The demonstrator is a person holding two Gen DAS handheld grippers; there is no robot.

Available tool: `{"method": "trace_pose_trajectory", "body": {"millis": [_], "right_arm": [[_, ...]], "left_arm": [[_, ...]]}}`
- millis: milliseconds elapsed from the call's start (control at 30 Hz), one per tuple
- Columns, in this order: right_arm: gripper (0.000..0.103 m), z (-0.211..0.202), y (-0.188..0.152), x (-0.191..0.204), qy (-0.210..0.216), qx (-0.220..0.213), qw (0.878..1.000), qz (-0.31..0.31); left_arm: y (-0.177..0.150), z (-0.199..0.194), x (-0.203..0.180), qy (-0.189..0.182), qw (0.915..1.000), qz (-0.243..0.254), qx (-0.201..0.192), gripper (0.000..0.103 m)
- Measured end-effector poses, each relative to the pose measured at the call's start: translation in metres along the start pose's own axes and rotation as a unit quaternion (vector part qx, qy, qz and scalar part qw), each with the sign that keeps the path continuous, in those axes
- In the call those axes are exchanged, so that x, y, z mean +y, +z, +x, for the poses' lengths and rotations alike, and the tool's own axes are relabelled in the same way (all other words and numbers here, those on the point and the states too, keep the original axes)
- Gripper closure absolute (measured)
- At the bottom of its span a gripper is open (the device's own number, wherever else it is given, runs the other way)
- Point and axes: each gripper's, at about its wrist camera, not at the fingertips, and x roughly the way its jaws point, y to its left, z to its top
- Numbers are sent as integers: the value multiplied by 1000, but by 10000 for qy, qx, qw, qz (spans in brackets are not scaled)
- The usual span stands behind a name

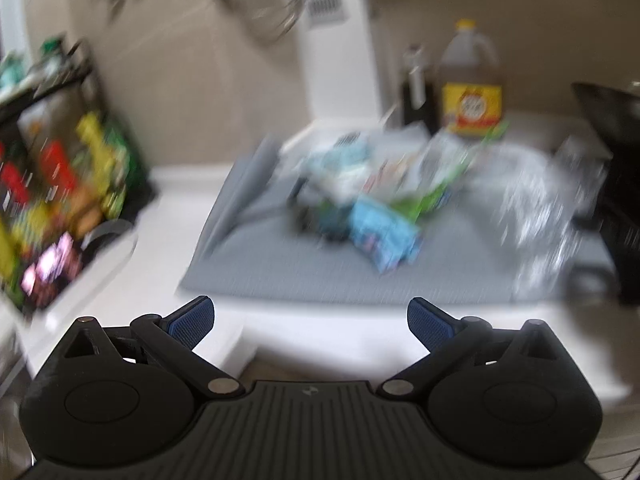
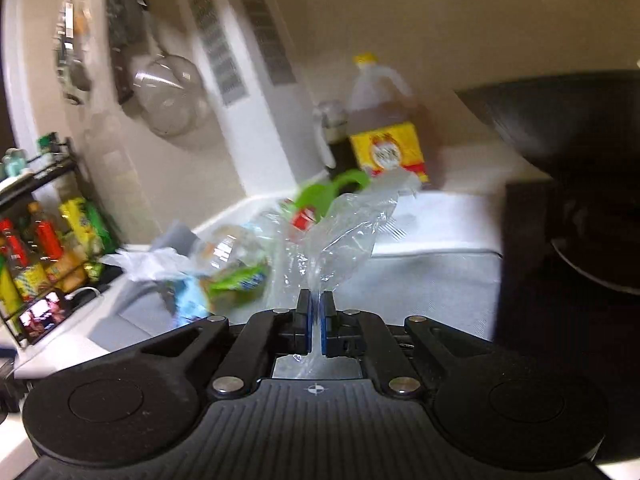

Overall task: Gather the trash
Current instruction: 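Grasp a clear plastic bag with the left tool while right holds its bag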

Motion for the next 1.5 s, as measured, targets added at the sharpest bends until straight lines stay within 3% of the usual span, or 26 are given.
{"method": "trace_pose_trajectory", "body": {"millis": [133,267,333,400,467,667,733,767,800,833,900,967,1367,1500], "right_arm": [[95,11,-4,-9,-141,141,9997,142],[95,17,-7,-11,-153,165,9994,244],[90,20,-8,-13,-145,198,9992,302],[63,24,-8,-13,-148,228,9990,357],[44,26,-9,-13,-153,210,9989,395],[24,41,-10,-15,-65,344,9978,561],[24,48,-12,-14,-25,467,9974,540],[30,51,-14,-13,25,510,9975,490],[45,53,-16,-12,60,542,9977,406],[53,54,-18,-10,77,571,9978,316],[81,55,-20,-8,153,634,9977,203],[95,54,-21,-6,177,650,9977,100],[97,-8,-1,13,50,-446,9982,-408],[97,-23,7,18,49,-596,9970,-482]], "left_arm": [[54,23,-22,-561,9962,620,-234,0],[94,51,-45,-856,9916,889,-398,0],[103,68,-56,-980,9902,926,-376,0],[106,88,-67,-1031,9896,960,-279,0],[106,107,-78,-1044,9887,1072,-127,0],[100,152,-94,-899,9871,1301,267,0],[101,161,-91,-875,9892,1119,370,2],[102,161,-86,-863,9916,901,348,18],[103,160,-79,-937,9929,641,360,49],[106,161,-72,-1154,9915,377,477,57],[107,156,-56,-1389,9894,-118,409,57],[109,148,-48,-1387,9898,-172,290,58],[97,29,-3,-1529,9847,-530,-649,58],[82,1,0,-1408,9864,-567,-630,61]]}}
